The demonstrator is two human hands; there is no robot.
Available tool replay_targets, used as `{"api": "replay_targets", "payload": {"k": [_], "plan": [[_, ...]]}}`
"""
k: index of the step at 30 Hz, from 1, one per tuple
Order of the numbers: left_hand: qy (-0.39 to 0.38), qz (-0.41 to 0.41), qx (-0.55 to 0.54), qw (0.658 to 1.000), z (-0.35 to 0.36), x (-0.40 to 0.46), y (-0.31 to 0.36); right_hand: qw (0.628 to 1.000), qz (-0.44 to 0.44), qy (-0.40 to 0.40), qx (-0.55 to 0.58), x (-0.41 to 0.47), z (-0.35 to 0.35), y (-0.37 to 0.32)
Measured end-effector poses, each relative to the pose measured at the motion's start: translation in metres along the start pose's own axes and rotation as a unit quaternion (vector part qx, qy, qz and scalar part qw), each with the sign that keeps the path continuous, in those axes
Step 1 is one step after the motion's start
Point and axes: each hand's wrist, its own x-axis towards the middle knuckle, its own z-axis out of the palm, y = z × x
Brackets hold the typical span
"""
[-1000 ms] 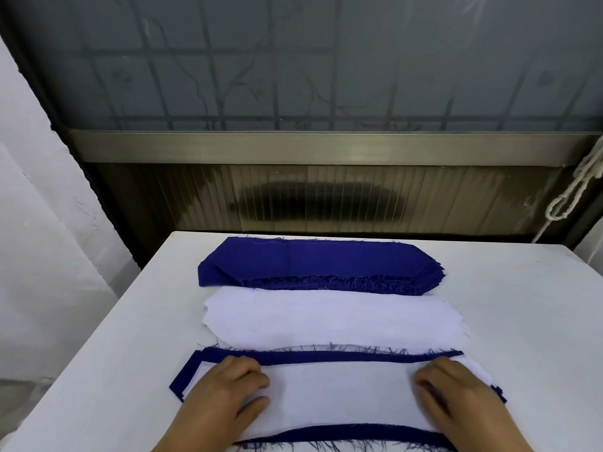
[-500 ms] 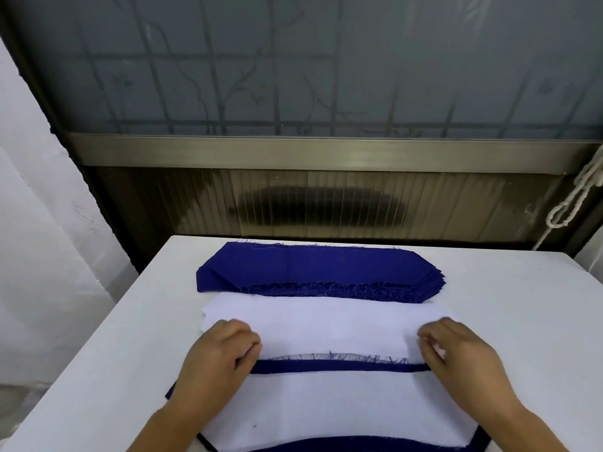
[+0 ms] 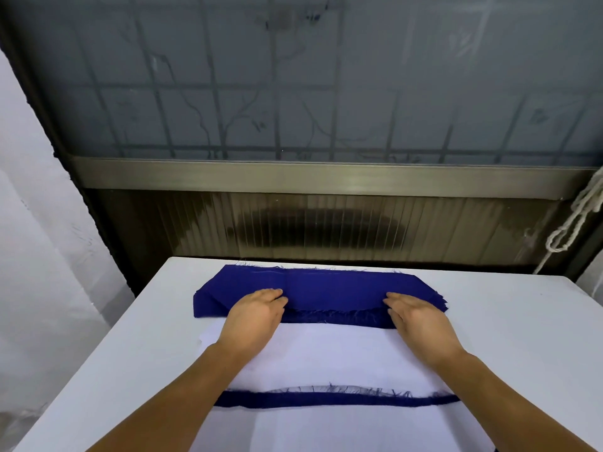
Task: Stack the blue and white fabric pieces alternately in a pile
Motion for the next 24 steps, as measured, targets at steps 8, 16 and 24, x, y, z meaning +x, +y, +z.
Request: {"api": "replay_targets", "payload": {"k": [8,16,24], "plan": [[0.011,-0.036,0.017,0.999,-0.004,0.008,0.002,0.999,0.004,0.022,-0.025,0.003,-0.012,-0.007],[-0.014,-0.127,-0.126,0.984,-0.002,0.008,-0.006,0.994,0.055,0.030,0.086,0.002,-0.016,-0.011],[-0.070,-0.109,-0.124,0.984,-0.015,0.013,-0.028,0.987,0.014,0.018,0.156,-0.005,-0.040,-0.011]]}}
